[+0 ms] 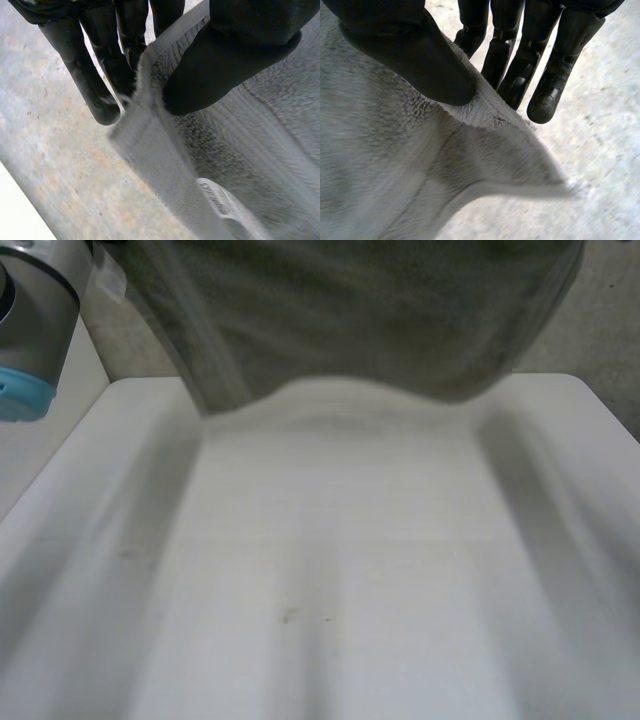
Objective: Fold the towel.
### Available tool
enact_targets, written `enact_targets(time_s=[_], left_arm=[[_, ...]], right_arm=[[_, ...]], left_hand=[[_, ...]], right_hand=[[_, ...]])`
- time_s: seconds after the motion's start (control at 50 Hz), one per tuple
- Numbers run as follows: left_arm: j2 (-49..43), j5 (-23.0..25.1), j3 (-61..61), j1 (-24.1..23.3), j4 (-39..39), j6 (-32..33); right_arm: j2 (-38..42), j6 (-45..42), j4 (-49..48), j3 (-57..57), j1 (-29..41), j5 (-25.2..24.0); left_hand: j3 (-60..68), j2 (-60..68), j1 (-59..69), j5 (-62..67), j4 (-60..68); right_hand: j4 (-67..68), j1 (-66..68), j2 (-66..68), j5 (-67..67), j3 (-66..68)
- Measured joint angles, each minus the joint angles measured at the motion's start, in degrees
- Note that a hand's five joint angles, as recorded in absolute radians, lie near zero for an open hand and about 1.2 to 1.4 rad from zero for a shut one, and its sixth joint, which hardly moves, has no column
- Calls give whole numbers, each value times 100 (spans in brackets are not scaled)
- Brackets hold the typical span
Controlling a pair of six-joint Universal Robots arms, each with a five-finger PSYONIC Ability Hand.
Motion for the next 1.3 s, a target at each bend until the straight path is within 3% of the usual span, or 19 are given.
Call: enact_targets(time_s=[0.12, 0.24, 0.42, 0.48, 0.5, 0.54, 0.68, 0.84, 1.1, 1.3], left_arm=[[405, -102, -1703, 57, 81, -323], [453, -84, -3557, 83, 326, -340], [-20, -77, -5073, 79, 1212, -219], [-46, -77, -5171, 83, 1307, -207], [-26, -77, -5190, 90, 1326, -209], [41, -80, -5198, 107, 1334, -221], [241, -97, -5166, 151, 1306, -277], [237, -115, -5159, 222, 1298, -300], [226, -122, -5189, 392, 1292, -313], [242, -110, -5275, 389, 1286, -376]], right_arm=[[-52, -139, 1103, 673, 4, -306], [435, -737, 2105, 1491, 25, -542], [1293, -1196, 2295, 2182, 34, -537], [1437, -1182, 2277, 2291, 30, -524], [1464, -1170, 2269, 2331, 26, -523], [1474, -1152, 2260, 2385, 17, -510], [1397, -1166, 2254, 2548, -22, -461], [1353, -1203, 2262, 2649, -50, -402], [1264, -1217, 1554, 2958, -383, -261], [1256, -1111, 1447, 3014, -397, -280]], left_hand=[[0, 0, 0, 0, 0], [0, 1, 0, 0, 0], [1, 1, 0, 0, 0], [1, 1, 0, 0, 0], [0, 1, 0, 0, 0], [1, 1, 0, 0, 0], [0, 1, 0, 0, 0], [0, 1, 0, 0, 0], [0, 1, 0, 0, 0], [1, 1, 0, 0, 0]], right_hand=[[0, 2, 0, 0, 0], [0, 2, 0, 0, 0], [0, 2, 0, 0, 0], [-576, -734, -586, -496, -558], [-1462, -1729, -1507, -1383, -1453], [-2141, -2473, -2151, -2073, -2129], [-3429, -3956, -3426, -3366, -3416], [-3560, -4068, -3549, -3518, -3547], [-2495, -2842, -2509, -2506, -2482], [-2383, -2724, -2405, -2391, -2370]])
